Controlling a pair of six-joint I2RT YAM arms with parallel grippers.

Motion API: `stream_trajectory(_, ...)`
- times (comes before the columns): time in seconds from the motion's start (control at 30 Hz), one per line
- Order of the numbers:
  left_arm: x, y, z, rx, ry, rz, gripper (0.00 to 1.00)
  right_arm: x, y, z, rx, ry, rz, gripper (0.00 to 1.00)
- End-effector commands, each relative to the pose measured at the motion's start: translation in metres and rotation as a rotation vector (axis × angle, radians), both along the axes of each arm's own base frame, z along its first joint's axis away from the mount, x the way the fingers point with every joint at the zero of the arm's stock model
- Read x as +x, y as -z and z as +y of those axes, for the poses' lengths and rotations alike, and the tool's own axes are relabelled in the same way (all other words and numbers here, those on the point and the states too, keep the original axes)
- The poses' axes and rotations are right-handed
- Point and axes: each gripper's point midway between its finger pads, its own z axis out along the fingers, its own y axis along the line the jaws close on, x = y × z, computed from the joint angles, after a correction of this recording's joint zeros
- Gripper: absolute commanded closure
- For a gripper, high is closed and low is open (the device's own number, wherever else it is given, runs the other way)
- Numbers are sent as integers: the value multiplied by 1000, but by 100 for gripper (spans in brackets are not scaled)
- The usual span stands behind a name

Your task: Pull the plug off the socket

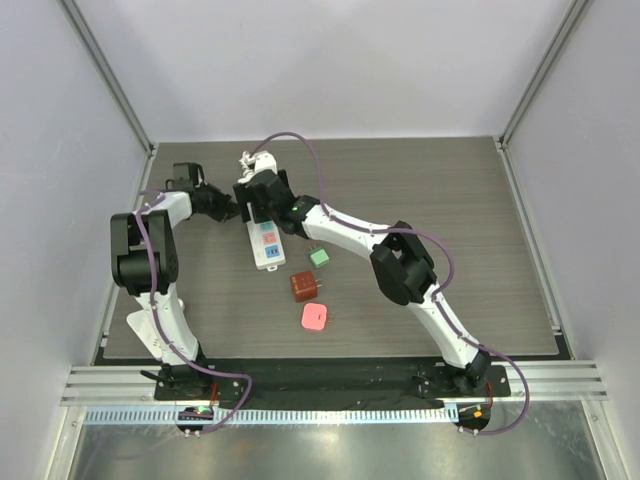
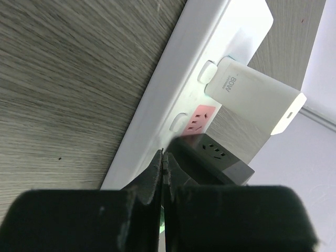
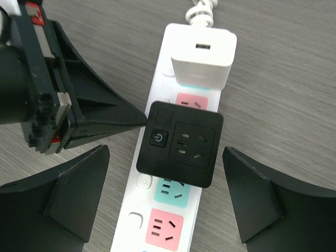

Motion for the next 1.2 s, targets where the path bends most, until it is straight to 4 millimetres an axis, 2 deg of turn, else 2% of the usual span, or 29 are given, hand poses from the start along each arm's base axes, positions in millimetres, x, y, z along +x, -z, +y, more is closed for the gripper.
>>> stream_trajectory(0.0, -1, 5, -6, -42, 12, 1, 100, 1, -32, 6, 47, 18, -52, 6)
stream_trajectory(0.2, -2, 8, -5, -36, 5, 4, 100, 3, -16, -2, 3, 34, -55, 7)
stream_trajectory(0.4, -7, 15, -1, -7, -16, 34, 100, 3, -11, 1, 19, 32, -53, 16)
stream_trajectory(0.73, -17, 25, -1, 73, -1, 97, 100, 4, 5, 8, 21, 18, -38, 20)
stream_trajectory(0.93, -22, 33, 1, 117, -5, 133, 100, 5, 10, 14, 56, 17, -41, 23)
stream_trajectory(1.17, -26, 38, 3, 168, -3, 166, 100, 10, 12, 10, 48, 43, -58, 29)
